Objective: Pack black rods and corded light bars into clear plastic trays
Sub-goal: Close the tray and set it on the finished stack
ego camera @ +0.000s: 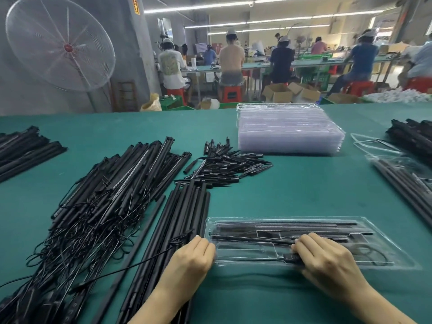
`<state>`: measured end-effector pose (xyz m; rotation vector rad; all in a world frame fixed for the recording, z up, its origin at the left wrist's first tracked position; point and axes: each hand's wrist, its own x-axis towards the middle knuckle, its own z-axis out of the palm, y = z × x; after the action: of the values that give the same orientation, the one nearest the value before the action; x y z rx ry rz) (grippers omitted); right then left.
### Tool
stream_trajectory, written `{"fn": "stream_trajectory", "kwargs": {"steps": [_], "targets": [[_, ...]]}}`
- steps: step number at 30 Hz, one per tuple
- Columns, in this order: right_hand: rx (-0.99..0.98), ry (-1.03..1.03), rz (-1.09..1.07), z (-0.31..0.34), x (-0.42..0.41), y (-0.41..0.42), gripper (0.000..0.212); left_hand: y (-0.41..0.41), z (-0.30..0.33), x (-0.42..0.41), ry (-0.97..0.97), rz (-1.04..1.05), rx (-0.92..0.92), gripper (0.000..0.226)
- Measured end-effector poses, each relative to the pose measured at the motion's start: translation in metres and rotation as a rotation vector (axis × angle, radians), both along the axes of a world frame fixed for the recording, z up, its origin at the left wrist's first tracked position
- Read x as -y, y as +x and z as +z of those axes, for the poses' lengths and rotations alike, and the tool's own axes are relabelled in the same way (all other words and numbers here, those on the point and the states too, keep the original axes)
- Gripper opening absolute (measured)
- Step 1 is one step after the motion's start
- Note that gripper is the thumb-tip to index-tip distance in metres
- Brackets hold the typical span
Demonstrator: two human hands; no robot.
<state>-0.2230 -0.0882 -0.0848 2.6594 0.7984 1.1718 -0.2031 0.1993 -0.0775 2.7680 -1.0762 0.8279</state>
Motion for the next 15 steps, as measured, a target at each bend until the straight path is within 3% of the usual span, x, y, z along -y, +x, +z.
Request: {"fn": "stream_trajectory", "kwargs": {"steps": [4,11,15], "targets": [[-0.007,-0.046,-0.003,0.001,-0.002,0.000,0.026,0.004,0.001,-0.004,0.079,-0.077,0.080,0.023],[-0.028,0.002,-0.030,-0.002,-0.007,-0.005,0.034,0.011,0.006,-0.008,-0.002,-0.104,0.157,0.060],[-0.024,-0.045,-0.029,-0.007,-0.006,-0.006,0.038,0.010,0.007,-0.008,0.125,-0.130,0.166,0.035]]}}
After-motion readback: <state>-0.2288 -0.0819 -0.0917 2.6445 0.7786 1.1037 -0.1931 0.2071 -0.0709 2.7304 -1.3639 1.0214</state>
